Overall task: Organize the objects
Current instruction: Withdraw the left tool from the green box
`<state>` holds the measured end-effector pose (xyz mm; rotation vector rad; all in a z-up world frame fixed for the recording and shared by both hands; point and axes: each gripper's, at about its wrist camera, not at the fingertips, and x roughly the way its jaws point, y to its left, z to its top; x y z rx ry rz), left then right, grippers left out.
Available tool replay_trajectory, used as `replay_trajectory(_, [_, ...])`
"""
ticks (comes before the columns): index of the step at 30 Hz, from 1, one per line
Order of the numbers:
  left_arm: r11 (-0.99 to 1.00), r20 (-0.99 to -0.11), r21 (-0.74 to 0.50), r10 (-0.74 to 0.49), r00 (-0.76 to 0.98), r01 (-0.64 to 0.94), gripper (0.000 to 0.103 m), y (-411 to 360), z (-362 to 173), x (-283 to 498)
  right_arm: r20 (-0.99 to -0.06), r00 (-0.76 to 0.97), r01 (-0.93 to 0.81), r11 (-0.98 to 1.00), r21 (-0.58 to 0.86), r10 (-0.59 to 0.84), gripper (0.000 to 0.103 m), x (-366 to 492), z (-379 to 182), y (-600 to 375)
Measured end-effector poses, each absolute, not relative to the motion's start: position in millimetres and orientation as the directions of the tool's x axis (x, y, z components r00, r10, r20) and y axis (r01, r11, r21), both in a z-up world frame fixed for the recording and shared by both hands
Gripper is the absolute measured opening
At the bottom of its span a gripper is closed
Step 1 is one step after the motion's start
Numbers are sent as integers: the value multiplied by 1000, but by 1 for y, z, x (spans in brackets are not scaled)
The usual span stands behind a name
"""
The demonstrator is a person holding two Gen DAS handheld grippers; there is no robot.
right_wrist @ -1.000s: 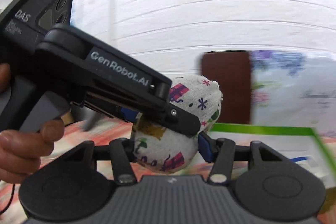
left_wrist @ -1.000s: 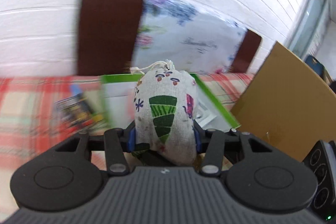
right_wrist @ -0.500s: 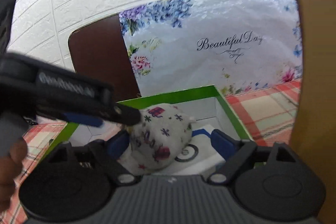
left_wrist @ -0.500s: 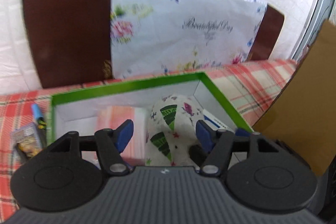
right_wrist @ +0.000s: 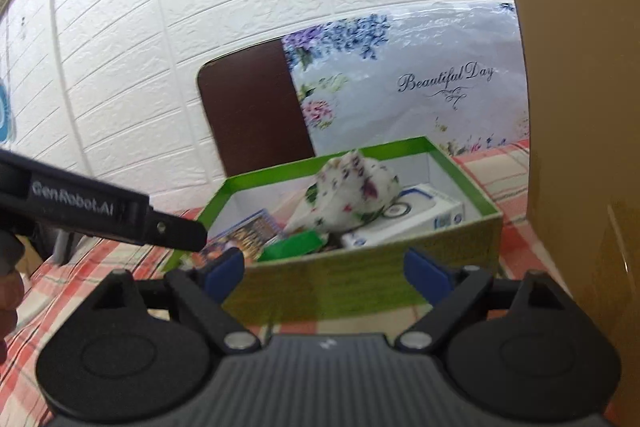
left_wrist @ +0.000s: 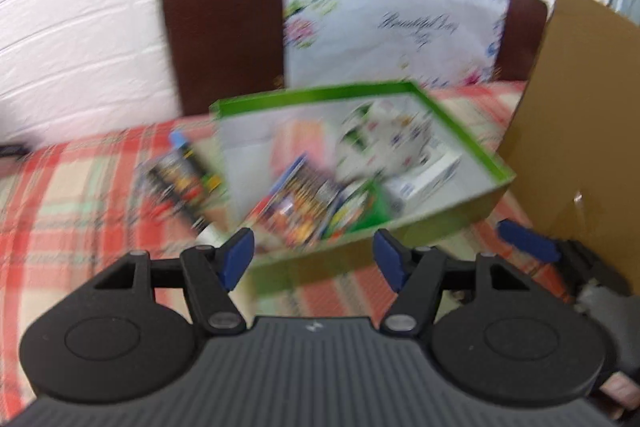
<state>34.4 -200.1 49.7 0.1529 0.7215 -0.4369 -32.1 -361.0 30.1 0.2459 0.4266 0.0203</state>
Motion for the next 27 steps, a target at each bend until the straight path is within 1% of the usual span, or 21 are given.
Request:
replay_trajectory(3, [917,-685,8,-285,670,399,68,-181,42,24,-435,896,7,976,217,90,92,-42,32,-345])
replay_trajectory(7, [938,-700,-4,-249,669,346,68,-149,32,15,-480,872,-12,986,164,91,94,-45,35,-322])
replay_trajectory(11, [954,-712,-8,-217,668,300,68,-125,26,10,-521,847,-32,988,153,108,95,-44,35,-306])
replay_trajectory(17, [961,-708,-17,-206,676,275,71,-103,21,6,-593,799,-27,991,134,102,96,-35,29,-291])
replay_trajectory(20, [963,-710,-26,-208,673,270,72,-98,17,7,-613,784,-33,993,115,97,97,-33,25,-286])
replay_trajectory(22, [963,-709,-30,-209,674,268,72,-95,15,7,-626,777,-9,996,89,63,97,-25,21,-289])
replay_trajectory(24, [964,-705,-30,-208,678,266,72,-92,15,7,-652,757,36,993,116,49,96,-17,18,-296])
replay_trajectory(25, [964,-701,-25,-206,683,265,72,-90,14,7,-650,758,29,993,118,55,96,-17,18,-297])
replay_trajectory(27, [967,-693,-9,-191,696,256,74,-87,13,7,-645,763,3,998,63,39,96,-17,17,-289])
